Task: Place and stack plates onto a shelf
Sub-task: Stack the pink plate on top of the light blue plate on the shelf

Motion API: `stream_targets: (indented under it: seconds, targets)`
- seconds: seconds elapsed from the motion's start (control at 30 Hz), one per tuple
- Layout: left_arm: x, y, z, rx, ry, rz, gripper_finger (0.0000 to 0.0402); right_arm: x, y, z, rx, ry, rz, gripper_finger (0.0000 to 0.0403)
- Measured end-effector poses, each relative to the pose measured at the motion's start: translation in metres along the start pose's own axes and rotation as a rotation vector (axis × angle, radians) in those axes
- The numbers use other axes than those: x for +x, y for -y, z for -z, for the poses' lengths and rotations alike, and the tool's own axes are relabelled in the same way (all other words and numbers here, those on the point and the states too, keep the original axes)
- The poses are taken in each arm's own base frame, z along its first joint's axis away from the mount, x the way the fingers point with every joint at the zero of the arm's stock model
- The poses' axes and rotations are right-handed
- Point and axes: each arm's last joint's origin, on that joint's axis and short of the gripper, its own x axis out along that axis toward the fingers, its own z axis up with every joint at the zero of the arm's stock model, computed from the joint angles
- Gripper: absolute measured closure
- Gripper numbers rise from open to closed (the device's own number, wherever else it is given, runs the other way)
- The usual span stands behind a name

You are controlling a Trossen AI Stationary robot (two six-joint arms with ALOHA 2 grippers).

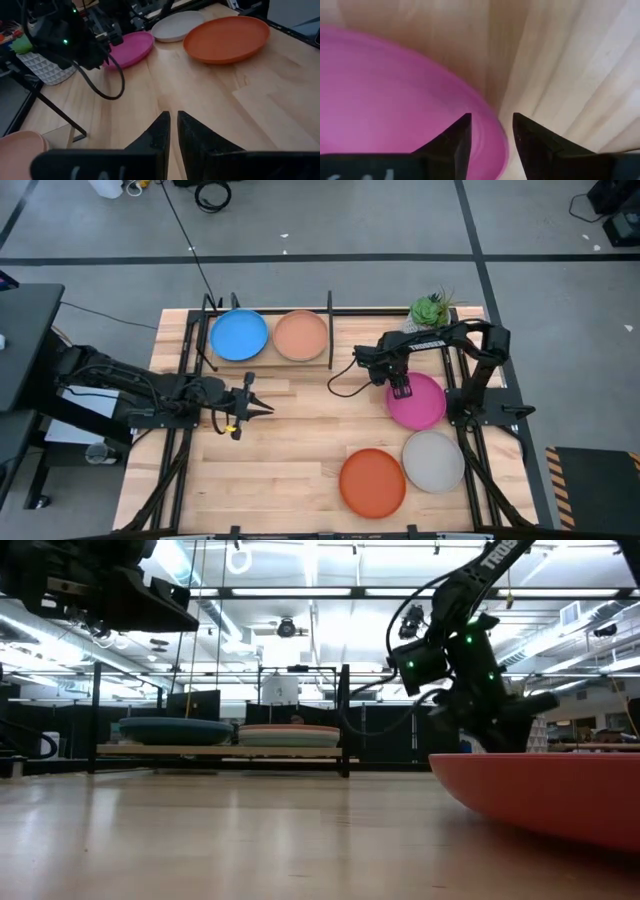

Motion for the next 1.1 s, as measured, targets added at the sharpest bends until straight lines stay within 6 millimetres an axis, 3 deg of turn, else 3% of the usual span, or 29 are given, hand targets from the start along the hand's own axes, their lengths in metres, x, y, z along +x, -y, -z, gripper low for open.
stream_targets:
  seconds: [0.2, 0.47, 0.6, 0.73, 0.93, 1.1]
  targets:
    - [0.0, 0.0, 0.001, 0.005, -0.013, 0.004, 0.0361, 0.002, 0.0, 0.0, -0.002, -0.013, -0.005, 0.0285]
    - [0.0, 0.0, 0.0, -0.015, 0.0, 0.0, 0.0361, 0.002, 0.003, 0.001, -0.024, -0.005, -0.009, 0.0381]
    - [0.0, -0.003, -0.006, -0.014, 0.056, -0.048, 0.0361, 0.0, 0.01, 0.005, -0.004, 0.006, -0.028, 0.0387]
    - [0.0, -0.005, -0.007, 0.059, 0.046, -0.112, 0.0347, -0.018, 0.022, 0.007, 0.075, 0.082, -0.064, 0.0382]
    - [0.008, -0.003, -0.004, 0.211, -0.002, -0.168, 0.029, -0.059, 0.038, 0.012, 0.144, 0.267, -0.184, 0.0387]
    - [0.024, 0.006, 0.001, 0.536, -0.043, -0.127, 0.0242, -0.087, 0.049, 0.014, 0.233, 0.371, -0.273, 0.0385]
